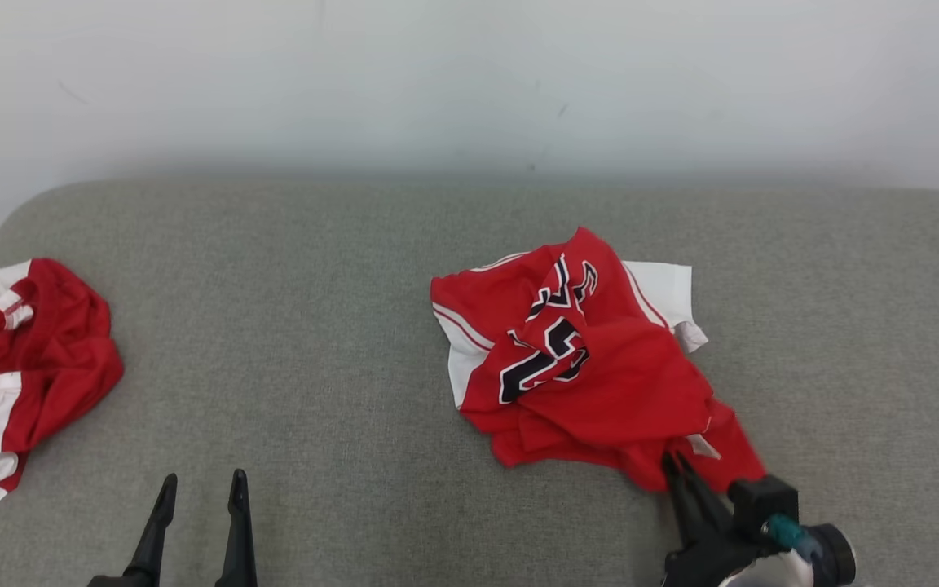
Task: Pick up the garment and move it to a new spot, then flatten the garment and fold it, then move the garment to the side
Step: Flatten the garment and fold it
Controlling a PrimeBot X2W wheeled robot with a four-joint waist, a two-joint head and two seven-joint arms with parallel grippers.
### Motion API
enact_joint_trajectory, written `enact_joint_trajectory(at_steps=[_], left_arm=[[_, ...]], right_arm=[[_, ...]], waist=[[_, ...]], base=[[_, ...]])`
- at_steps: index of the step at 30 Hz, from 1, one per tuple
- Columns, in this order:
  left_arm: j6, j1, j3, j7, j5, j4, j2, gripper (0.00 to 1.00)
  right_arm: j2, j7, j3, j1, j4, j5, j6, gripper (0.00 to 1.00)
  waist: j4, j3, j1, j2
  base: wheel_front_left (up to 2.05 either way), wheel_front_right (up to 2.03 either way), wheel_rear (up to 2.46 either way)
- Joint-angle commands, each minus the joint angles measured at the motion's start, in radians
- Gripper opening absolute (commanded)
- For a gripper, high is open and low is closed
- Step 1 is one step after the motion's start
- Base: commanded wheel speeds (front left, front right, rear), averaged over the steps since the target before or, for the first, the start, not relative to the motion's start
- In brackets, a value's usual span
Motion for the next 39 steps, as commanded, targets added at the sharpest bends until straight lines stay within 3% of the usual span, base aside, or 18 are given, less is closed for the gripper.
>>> enact_joint_trajectory(at_steps=[1,7,14,22,29,39], left_arm=[[0.001,0.02,-0.002,-0.003,-0.006,0.004,-0.001,1.0],[0.001,0.019,-0.008,-0.003,-0.016,-0.003,0.0,1.0],[0.001,0.024,-0.006,-0.003,-0.025,-0.009,0.0,1.0],[0.001,0.014,-0.009,-0.003,-0.031,-0.009,0.001,1.0],[0.001,0.006,-0.008,-0.003,-0.035,-0.003,0.0,1.0],[0.001,-0.001,-0.004,-0.003,-0.038,-0.002,0.0,1.0]], right_arm=[[0.001,-0.002,0.025,0.054,-0.053,0.024,0.003,0.0],[-0.038,-0.002,0.136,0.22,-0.269,0.057,0.003,0.0],[-0.097,-0.002,0.191,0.369,-0.437,0.074,0.003,0.0],[-0.184,-0.002,0.203,0.492,-0.468,0.094,0.003,0.0],[-0.205,-0.002,0.147,0.432,-0.486,0.091,0.002,0.0],[-0.31,-0.002,-0.061,0.324,-0.435,0.112,0.002,0.0]], waist=[[-0.017,-0.03,0.0,-0.0001],[-0.036,-0.054,0.0,-0.0001],[-0.069,-0.05,0.0,-0.0001],[-0.097,-0.035,0.0,-0.0001],[-0.11,-0.028,0.0,-0.0001],[-0.097,-0.03,0.0,-0.0001]], base=[[0.0,0.0,0.0],[0.0,0.0,0.0],[0.0,0.0,0.0],[0.0,0.0,0.0],[0.0,0.0,0.0],[0.0,0.0,0.0]])
